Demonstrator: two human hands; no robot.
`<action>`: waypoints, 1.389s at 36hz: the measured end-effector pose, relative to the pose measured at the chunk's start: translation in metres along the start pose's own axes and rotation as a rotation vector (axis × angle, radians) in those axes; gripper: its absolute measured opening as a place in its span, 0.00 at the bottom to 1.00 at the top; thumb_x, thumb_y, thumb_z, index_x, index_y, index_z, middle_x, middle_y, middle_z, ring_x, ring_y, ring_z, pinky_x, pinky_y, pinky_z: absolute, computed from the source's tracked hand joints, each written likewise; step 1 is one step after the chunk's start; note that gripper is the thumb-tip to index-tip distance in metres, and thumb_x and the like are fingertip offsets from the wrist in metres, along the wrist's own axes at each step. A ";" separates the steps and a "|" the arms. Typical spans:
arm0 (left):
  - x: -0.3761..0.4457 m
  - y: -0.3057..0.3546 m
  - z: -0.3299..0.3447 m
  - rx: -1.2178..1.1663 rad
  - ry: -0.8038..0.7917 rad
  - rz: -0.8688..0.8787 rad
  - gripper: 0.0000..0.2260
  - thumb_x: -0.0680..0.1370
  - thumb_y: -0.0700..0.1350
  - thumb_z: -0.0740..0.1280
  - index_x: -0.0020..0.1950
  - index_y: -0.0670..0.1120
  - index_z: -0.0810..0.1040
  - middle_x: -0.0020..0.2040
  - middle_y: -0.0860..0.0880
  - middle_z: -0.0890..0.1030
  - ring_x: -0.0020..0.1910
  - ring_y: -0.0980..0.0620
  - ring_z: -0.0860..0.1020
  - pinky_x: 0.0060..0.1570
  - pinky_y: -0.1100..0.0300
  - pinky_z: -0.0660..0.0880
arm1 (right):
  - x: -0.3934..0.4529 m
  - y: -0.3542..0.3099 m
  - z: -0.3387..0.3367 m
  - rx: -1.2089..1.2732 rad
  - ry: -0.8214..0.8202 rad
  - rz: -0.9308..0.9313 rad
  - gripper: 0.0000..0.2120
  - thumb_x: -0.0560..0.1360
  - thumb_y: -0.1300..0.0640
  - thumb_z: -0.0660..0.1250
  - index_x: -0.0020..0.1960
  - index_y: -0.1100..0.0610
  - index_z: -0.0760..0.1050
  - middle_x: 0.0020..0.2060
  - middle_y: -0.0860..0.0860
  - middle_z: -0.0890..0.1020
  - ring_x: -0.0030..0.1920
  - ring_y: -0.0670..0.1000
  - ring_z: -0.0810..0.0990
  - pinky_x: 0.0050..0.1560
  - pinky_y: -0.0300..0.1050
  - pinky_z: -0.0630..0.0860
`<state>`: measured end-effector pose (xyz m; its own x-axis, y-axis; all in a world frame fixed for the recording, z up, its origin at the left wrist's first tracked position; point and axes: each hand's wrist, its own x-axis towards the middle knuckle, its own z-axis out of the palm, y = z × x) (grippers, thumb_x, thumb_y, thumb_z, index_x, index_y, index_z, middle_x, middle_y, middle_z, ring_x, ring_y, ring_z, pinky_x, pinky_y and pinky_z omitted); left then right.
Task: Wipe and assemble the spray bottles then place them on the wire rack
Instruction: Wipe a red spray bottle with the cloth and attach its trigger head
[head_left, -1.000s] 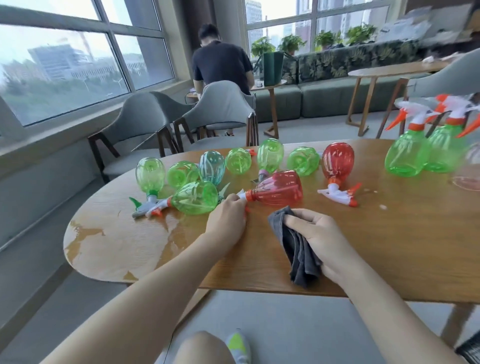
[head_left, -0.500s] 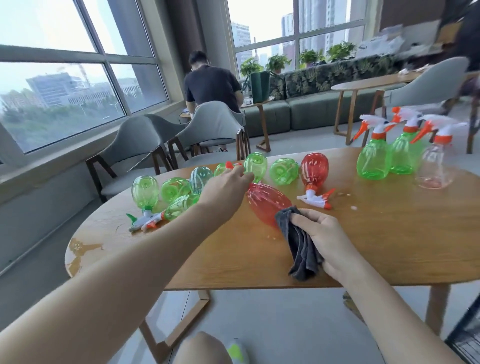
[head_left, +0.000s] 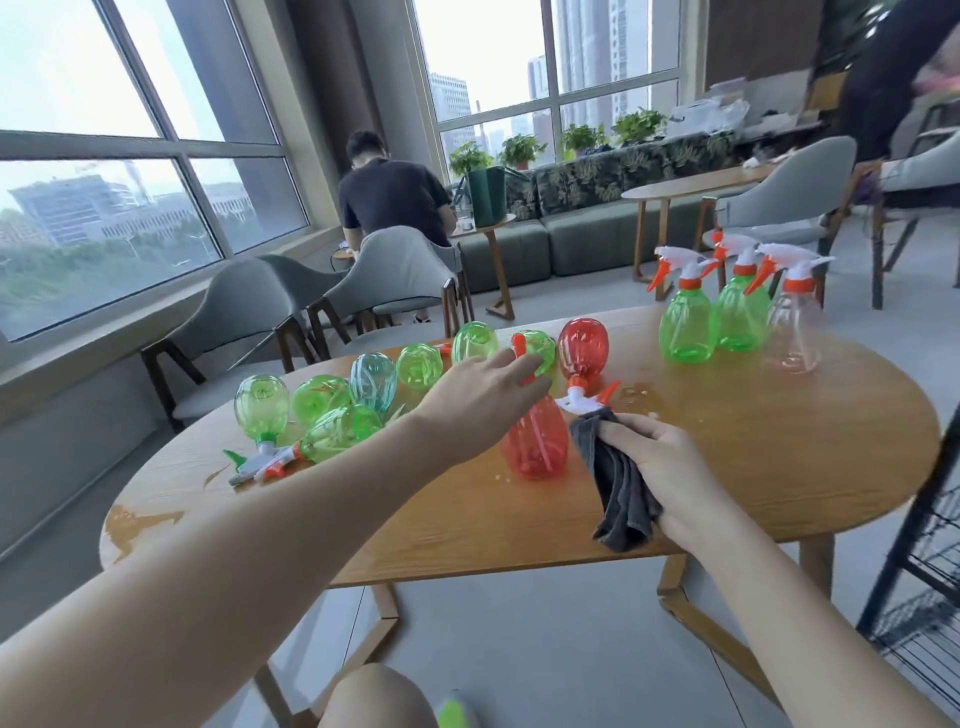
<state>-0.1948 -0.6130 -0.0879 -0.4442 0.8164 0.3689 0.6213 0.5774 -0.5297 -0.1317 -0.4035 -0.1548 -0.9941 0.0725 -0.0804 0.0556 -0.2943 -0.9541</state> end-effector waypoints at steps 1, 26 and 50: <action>-0.001 0.000 -0.001 -0.005 0.001 0.015 0.22 0.72 0.31 0.76 0.65 0.40 0.81 0.65 0.38 0.80 0.53 0.40 0.82 0.40 0.45 0.84 | 0.000 0.000 -0.001 -0.003 0.003 -0.002 0.07 0.80 0.58 0.71 0.56 0.57 0.84 0.41 0.52 0.88 0.38 0.50 0.85 0.39 0.44 0.77; -0.034 0.021 0.083 -1.580 -0.192 -0.793 0.47 0.63 0.49 0.84 0.73 0.67 0.60 0.71 0.52 0.74 0.68 0.58 0.76 0.65 0.63 0.74 | 0.033 0.007 -0.010 0.075 0.060 0.013 0.06 0.80 0.59 0.71 0.55 0.56 0.83 0.41 0.52 0.87 0.38 0.49 0.85 0.36 0.42 0.78; 0.011 0.088 0.067 -2.176 0.129 -0.814 0.30 0.72 0.47 0.78 0.72 0.49 0.75 0.66 0.40 0.81 0.65 0.39 0.80 0.62 0.43 0.77 | 0.036 -0.003 -0.016 -0.922 0.144 -1.051 0.10 0.79 0.59 0.68 0.56 0.62 0.84 0.54 0.51 0.80 0.54 0.43 0.79 0.58 0.31 0.74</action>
<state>-0.1880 -0.5540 -0.1813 -0.8927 0.4432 0.0814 -0.0374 -0.2527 0.9668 -0.1659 -0.3843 -0.1591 -0.5941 -0.0227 0.8041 -0.6017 0.6760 -0.4255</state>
